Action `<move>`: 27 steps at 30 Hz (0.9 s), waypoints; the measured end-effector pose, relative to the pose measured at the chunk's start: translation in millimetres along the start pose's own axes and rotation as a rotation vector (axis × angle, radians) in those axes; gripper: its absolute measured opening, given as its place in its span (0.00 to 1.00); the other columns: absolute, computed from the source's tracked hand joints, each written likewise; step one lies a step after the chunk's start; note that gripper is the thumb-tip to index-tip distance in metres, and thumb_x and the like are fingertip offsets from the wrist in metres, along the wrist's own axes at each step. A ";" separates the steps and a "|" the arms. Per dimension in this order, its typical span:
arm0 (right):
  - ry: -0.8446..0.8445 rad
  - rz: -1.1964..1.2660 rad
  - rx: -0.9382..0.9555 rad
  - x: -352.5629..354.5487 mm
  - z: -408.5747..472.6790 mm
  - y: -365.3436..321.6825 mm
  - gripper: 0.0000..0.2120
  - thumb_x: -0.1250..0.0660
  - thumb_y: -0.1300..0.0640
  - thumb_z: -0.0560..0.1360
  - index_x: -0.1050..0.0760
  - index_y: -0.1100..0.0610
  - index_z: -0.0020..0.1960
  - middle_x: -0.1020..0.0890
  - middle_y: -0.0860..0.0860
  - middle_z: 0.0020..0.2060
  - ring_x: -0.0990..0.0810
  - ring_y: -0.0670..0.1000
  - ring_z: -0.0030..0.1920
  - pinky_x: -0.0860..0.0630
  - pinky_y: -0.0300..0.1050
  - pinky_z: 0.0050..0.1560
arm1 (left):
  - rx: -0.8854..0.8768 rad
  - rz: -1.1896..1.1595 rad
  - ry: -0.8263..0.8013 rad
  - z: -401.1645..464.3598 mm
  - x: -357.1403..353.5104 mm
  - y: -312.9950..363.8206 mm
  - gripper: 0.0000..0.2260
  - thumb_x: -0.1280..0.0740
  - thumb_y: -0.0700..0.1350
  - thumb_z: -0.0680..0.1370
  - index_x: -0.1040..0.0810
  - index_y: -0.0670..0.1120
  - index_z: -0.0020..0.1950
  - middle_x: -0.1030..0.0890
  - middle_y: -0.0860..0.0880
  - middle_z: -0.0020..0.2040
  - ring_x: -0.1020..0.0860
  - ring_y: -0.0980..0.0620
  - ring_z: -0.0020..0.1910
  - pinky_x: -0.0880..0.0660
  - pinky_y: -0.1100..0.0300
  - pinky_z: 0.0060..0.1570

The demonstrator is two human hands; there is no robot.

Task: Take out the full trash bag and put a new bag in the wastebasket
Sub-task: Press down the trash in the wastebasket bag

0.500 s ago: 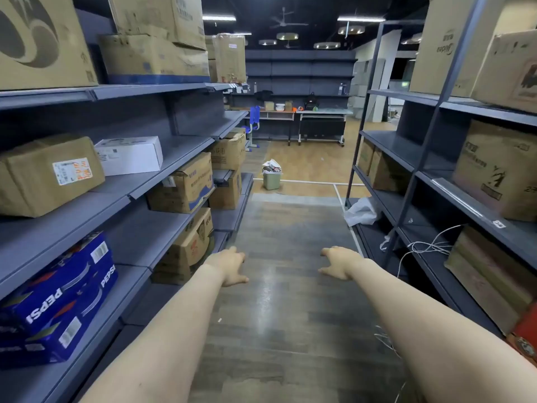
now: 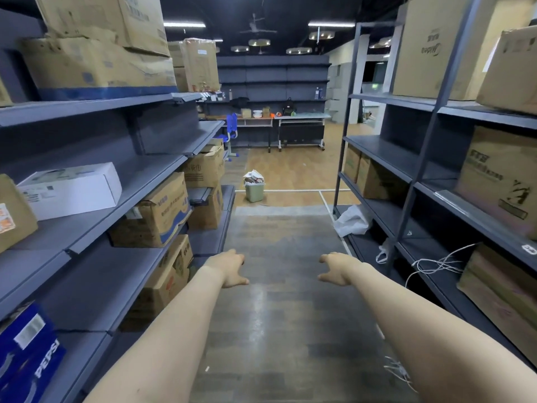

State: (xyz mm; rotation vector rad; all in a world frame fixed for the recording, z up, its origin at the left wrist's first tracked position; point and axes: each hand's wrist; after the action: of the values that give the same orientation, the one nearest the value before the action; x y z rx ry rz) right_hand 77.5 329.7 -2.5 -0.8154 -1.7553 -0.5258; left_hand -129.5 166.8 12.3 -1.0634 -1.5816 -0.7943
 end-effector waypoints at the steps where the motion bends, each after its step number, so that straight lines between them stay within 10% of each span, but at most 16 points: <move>1: -0.007 -0.006 -0.006 2.9 9.3 2.1 0.29 0.40 0.45 0.77 0.41 0.55 0.74 0.34 0.55 0.71 0.33 0.57 0.70 0.32 0.52 0.67 | -0.004 -0.002 -0.006 10.0 2.5 -1.1 0.26 0.36 0.57 0.77 0.33 0.44 0.70 0.31 0.43 0.65 0.28 0.42 0.63 0.27 0.50 0.58; 27: -0.004 0.011 0.036 136.0 361.2 101.6 0.30 0.40 0.46 0.78 0.43 0.59 0.74 0.35 0.56 0.72 0.34 0.57 0.71 0.33 0.49 0.67 | 0.044 0.005 -0.028 361.0 93.9 -9.0 0.25 0.37 0.55 0.78 0.34 0.44 0.70 0.32 0.43 0.67 0.29 0.42 0.64 0.30 0.51 0.58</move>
State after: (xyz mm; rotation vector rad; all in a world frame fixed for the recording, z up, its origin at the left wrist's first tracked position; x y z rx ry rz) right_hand -104.3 684.9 4.9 -0.8005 -1.7588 -0.4843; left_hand -283.6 506.6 10.9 -1.0510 -1.6122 -0.7406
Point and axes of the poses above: each hand's wrist, its own z-axis towards the middle knuckle, its own x-axis out of the back of the hand, y = z × x
